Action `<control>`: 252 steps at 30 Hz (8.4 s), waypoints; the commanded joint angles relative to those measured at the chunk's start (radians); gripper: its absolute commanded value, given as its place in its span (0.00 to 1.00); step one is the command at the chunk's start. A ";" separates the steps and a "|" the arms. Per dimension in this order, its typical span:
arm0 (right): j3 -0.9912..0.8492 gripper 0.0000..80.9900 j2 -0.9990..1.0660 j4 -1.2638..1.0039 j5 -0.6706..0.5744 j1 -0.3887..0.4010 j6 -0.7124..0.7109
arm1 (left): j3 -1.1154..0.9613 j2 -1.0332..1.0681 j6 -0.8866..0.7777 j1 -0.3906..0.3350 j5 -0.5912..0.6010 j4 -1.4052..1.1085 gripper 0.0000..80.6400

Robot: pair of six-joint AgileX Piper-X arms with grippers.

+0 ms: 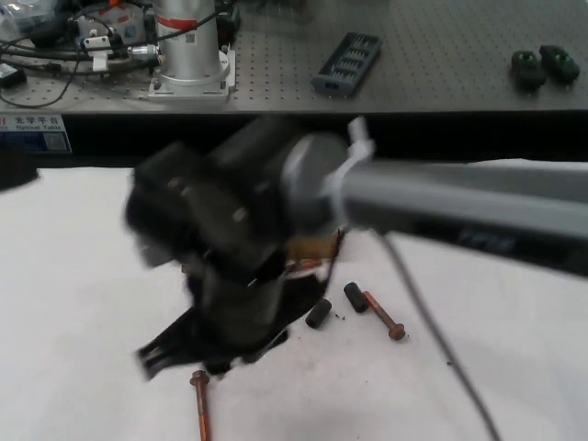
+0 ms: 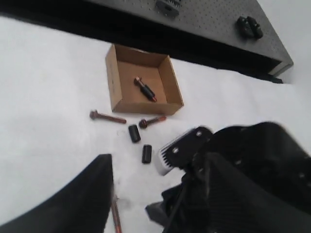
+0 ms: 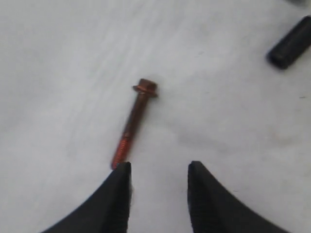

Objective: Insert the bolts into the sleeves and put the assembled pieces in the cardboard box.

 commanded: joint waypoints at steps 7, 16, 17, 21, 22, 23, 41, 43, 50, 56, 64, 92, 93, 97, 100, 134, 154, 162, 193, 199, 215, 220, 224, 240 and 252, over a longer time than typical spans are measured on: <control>0.327 0.35 -0.238 -0.117 0.015 -0.243 -0.040 | 0.010 0.193 -0.103 -0.001 -0.012 -0.082 0.51; 0.602 0.35 -0.646 -0.368 -0.012 -0.358 -0.020 | 0.010 0.453 -0.165 -0.209 -0.170 -0.126 0.51; 0.606 0.35 -0.674 -0.372 0.002 -0.358 -0.022 | 0.010 0.482 -0.169 -0.239 -0.214 -0.126 0.51; 0.608 0.35 -0.734 -0.392 0.003 -0.358 -0.024 | 0.010 0.578 -0.241 -0.300 -0.254 -0.124 0.51; 0.608 0.35 -0.737 -0.395 0.003 -0.358 -0.024 | 0.010 0.598 -0.267 -0.311 -0.254 -0.120 0.51; 0.608 0.35 -0.737 -0.398 0.003 -0.358 -0.024 | 0.010 0.618 -0.289 -0.321 -0.254 -0.116 0.51; 0.641 0.35 -0.724 -0.499 0.026 -0.358 -0.028 | 0.010 0.808 -0.546 -0.369 -0.259 -0.086 0.51; 0.659 0.35 -0.719 -0.521 0.021 -0.358 -0.028 | 0.010 0.808 -0.546 -0.369 -0.282 -0.081 0.51; 0.699 0.35 -0.712 -0.585 -0.002 -0.359 -0.028 | 0.010 0.836 -0.539 -0.369 -0.294 -0.081 0.51; 0.716 0.35 -0.710 -0.612 -0.006 -0.359 -0.025 | 0.004 0.887 -0.495 -0.401 -0.277 -0.081 0.51; 0.716 0.35 -0.710 -0.612 -0.006 -0.363 -0.025 | -0.034 0.931 -0.452 -0.412 -0.283 -0.086 0.44; 0.716 0.35 -0.710 -0.625 -0.006 -0.363 -0.025 | -0.114 1.023 -0.296 -0.414 -0.312 0.052 0.43; 0.716 0.35 -0.710 -0.625 -0.006 -0.363 -0.025 | -0.114 1.023 -0.296 -0.414 -0.319 0.052 0.43; 0.716 0.35 -0.710 -0.625 -0.006 -0.363 -0.025 | -0.114 1.029 -0.294 -0.414 -0.319 0.052 0.37; 0.716 0.35 -0.710 -0.625 -0.006 -0.363 -0.025 | -0.114 1.046 -0.271 -0.414 -0.306 0.052 0.27; 0.320 0.45 -0.164 -0.426 -0.221 -0.349 0.161 | -0.111 0.445 0.003 0.054 -0.118 -0.278 0.01; 0.108 0.42 0.111 -0.224 -0.211 -0.342 0.603 | -0.087 0.272 0.012 0.136 -0.098 -0.535 0.01; 0.108 0.38 0.123 -0.242 -0.211 -0.328 0.603 | 0.010 0.212 0.002 0.136 -0.098 -0.550 0.01; 0.111 0.01 0.112 -0.176 -0.155 -0.313 -0.251 | 0.265 0.281 0.129 -0.030 0.262 -0.648 0.01; 0.234 0.01 0.053 -0.230 -0.212 -0.327 -0.432 | 0.264 0.388 0.157 -0.063 0.263 -0.675 0.01; 0.855 0.01 -0.489 -0.912 -0.367 -0.335 -0.500 | 0.264 0.595 -0.054 -0.092 0.370 -0.985 0.01; 0.924 0.01 -0.514 -0.974 -0.453 -0.335 -0.499 | 0.261 0.648 -0.200 -0.162 0.434 -1.095 0.01; 0.963 0.01 -0.514 -1.036 -0.507 -0.333 -0.500 | 0.261 0.680 -0.277 -0.224 0.434 -1.202 0.01; 0.985 0.01 -0.520 -1.286 -0.655 -0.333 -0.493 | 0.261 0.777 -0.246 -0.274 0.531 -1.323 0.01; 0.985 0.01 -0.520 -1.285 -0.655 -0.333 -0.470 | 0.261 0.777 -0.140 -0.274 0.474 -1.353 0.01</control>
